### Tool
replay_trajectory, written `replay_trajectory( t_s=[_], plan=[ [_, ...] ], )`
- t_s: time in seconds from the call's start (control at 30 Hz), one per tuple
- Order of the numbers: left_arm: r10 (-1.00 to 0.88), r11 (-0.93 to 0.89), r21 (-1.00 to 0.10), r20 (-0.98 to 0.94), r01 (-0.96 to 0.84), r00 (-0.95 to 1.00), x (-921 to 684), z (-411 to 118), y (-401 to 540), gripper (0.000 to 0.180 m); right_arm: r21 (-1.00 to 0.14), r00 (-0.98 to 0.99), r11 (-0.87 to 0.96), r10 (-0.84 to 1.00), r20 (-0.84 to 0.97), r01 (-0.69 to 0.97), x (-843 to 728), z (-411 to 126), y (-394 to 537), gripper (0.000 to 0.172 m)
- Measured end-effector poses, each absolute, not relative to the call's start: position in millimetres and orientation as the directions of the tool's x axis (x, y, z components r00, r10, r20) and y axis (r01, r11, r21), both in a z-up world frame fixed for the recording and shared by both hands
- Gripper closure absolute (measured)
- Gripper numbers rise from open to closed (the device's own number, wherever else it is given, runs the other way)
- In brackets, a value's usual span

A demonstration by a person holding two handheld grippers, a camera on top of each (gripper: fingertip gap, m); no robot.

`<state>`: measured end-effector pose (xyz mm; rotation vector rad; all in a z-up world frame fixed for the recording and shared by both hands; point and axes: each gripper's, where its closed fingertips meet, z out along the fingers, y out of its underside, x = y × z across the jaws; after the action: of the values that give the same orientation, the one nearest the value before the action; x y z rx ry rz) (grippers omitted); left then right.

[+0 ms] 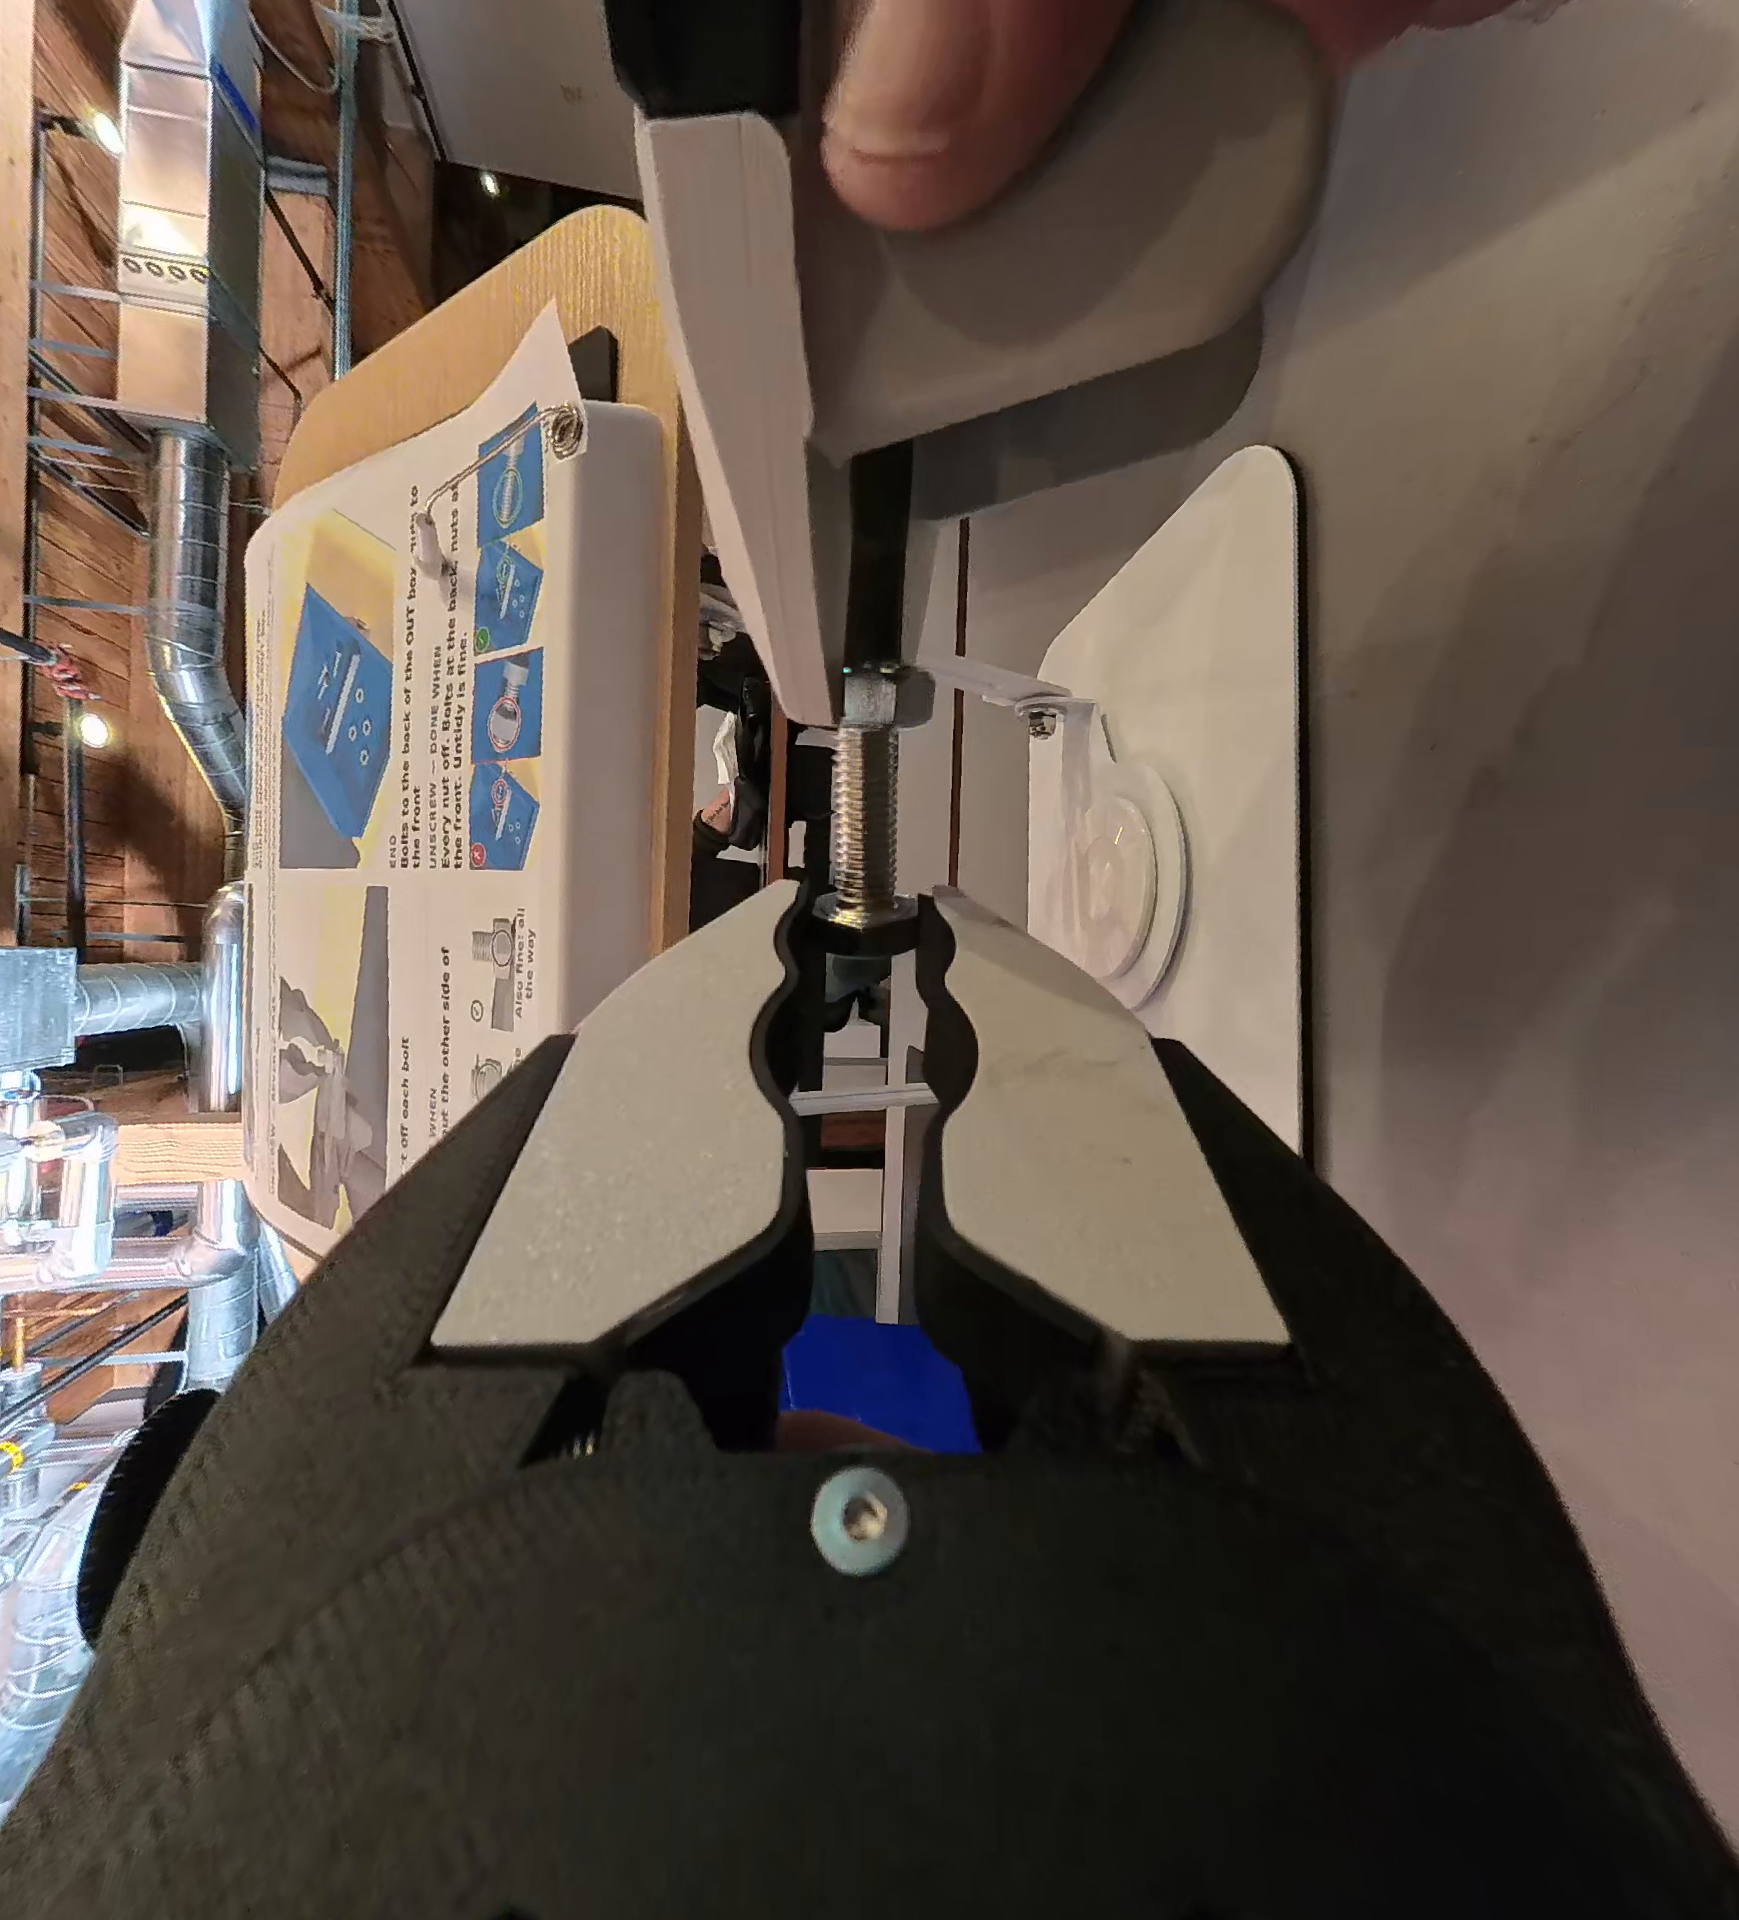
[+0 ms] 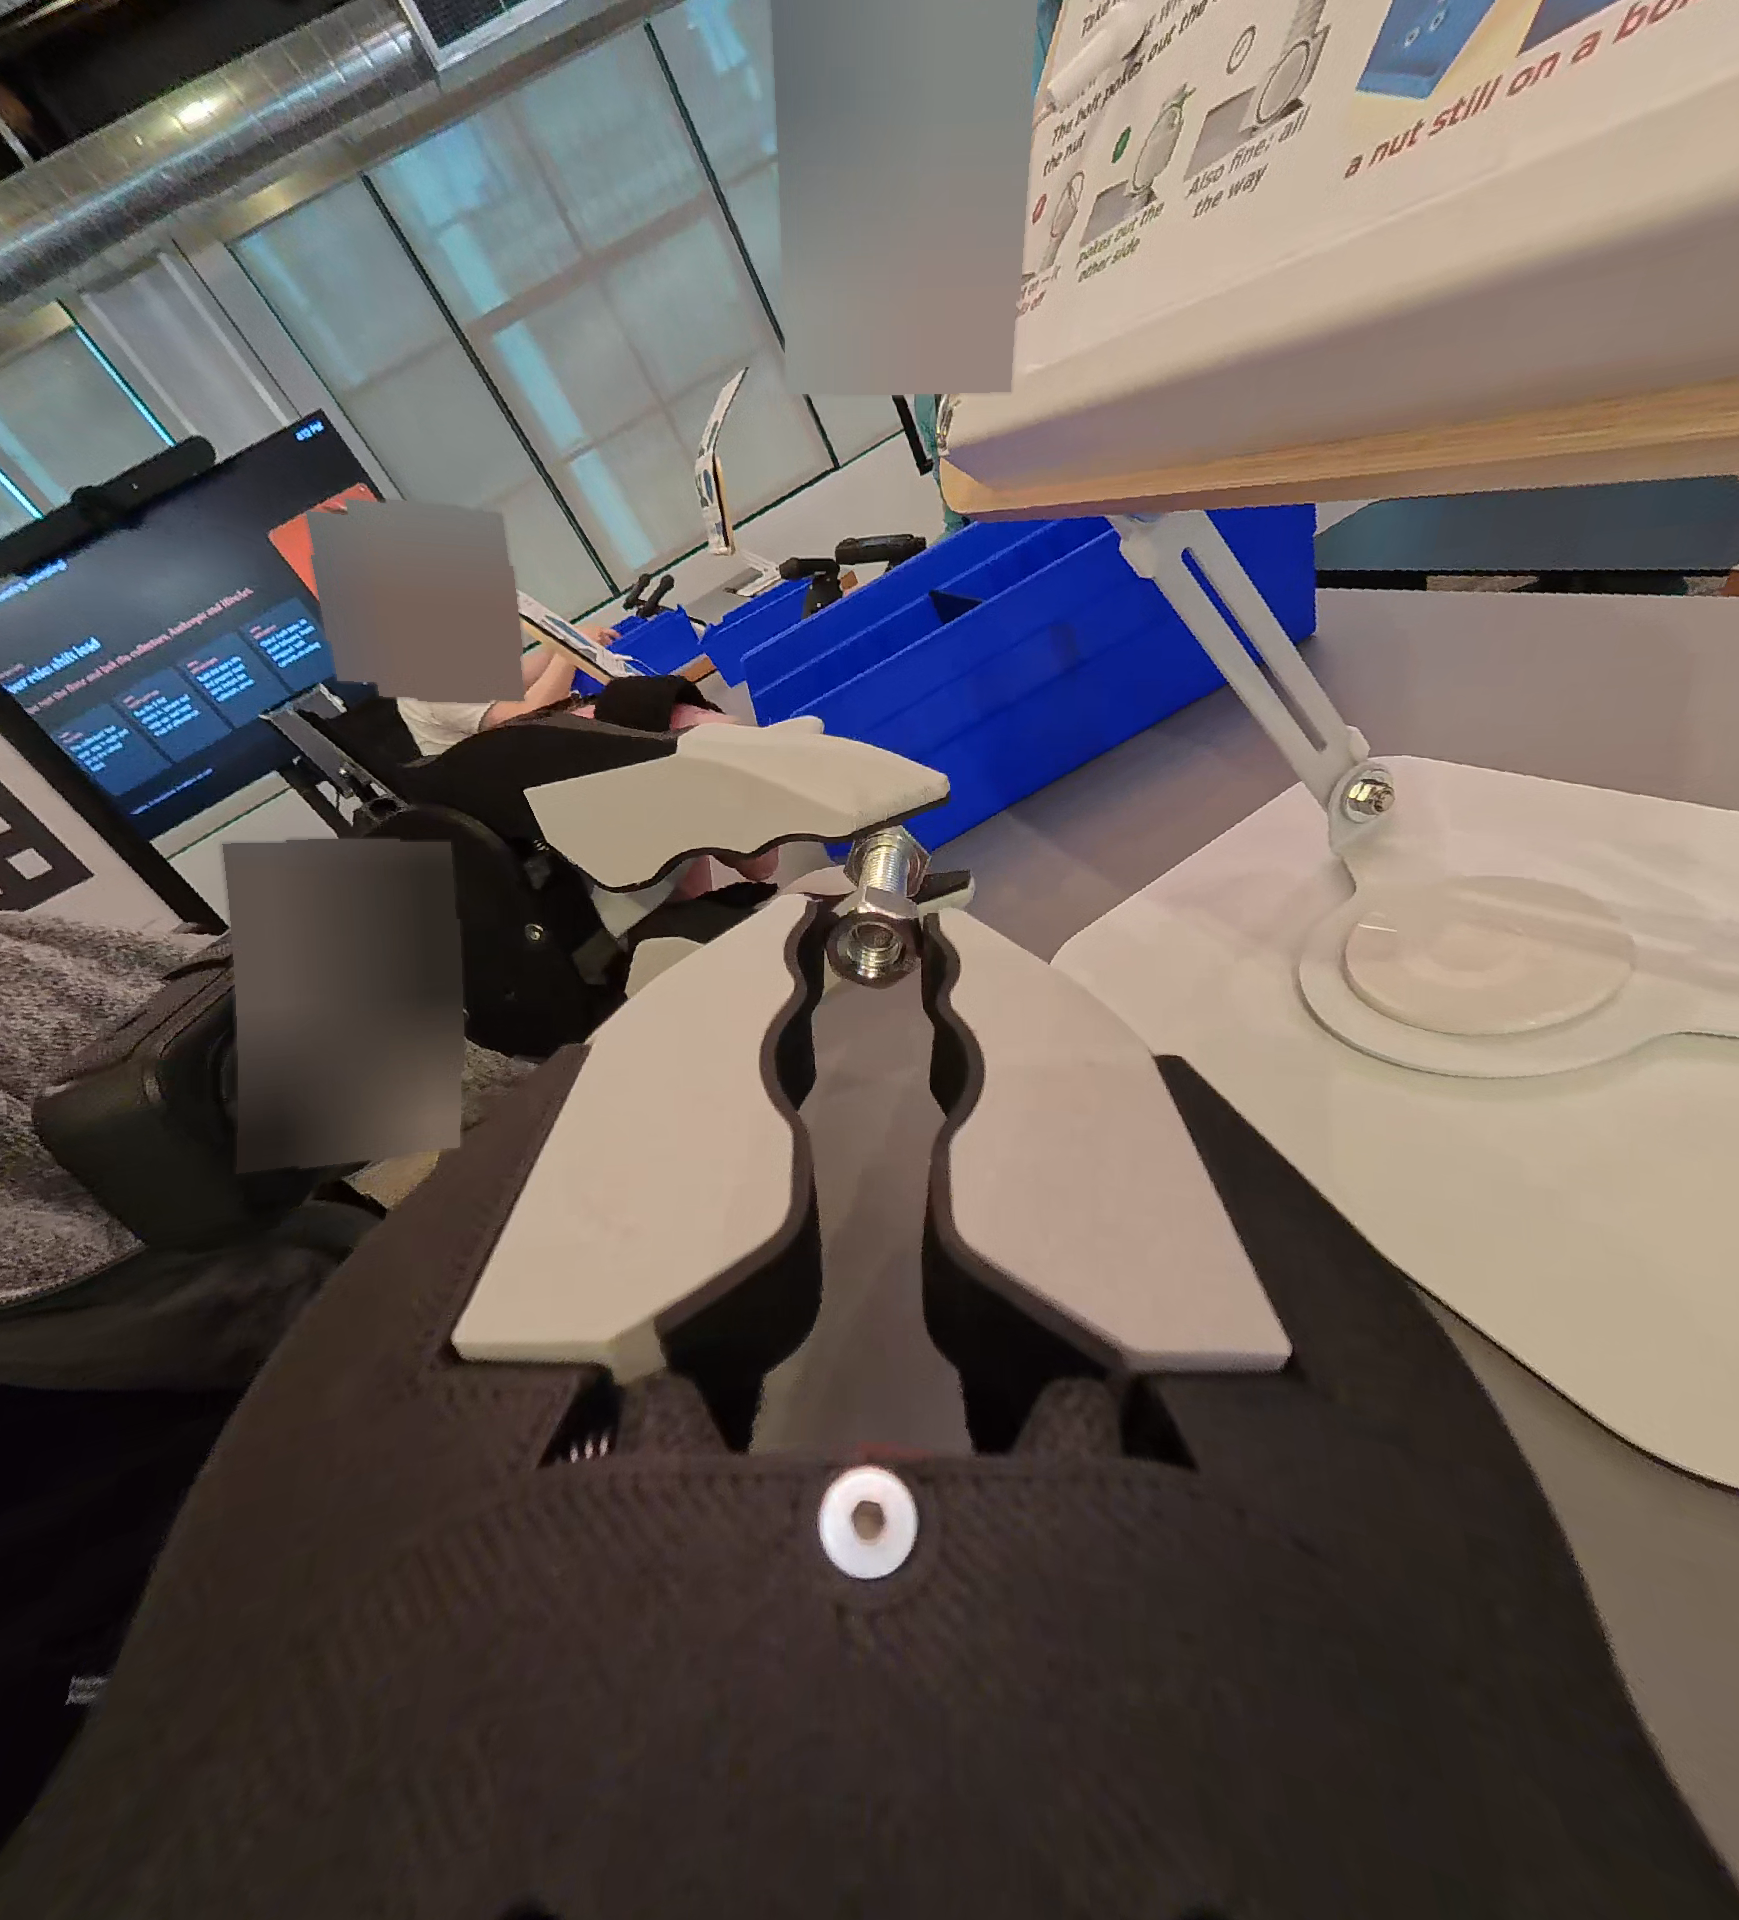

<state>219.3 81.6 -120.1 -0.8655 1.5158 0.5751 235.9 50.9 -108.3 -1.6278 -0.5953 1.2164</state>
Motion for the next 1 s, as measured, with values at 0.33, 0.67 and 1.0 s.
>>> replay_trajectory(
  t_s=[0.33, 0.67, 1.0],
  plan=[
    [-0.2, 0.601, -0.142, -0.98, -0.787, 0.024, 219.0, -119.0, 81.4, 0.163, -0.901, 0.358, -0.402, 0.827, -0.434, -0.163, 235.6, -106.7, 50.3, 0.153],
    [-0.198, 0.614, -0.147, -0.98, -0.775, 0.029, 219.7, -116.7, 80.2, 0.163, -0.918, 0.36, -0.368, 0.845, -0.396, -0.147, 235.2, -102.7, 47.5, 0.155],
    [-0.192, 0.619, -0.141, -0.981, -0.773, 0.025, 220.2, -115.6, 78.8, 0.163, -0.92, 0.346, -0.361, 0.852, -0.392, -0.154, 234.4, -99.7, 45.5, 0.155]
  ],
)
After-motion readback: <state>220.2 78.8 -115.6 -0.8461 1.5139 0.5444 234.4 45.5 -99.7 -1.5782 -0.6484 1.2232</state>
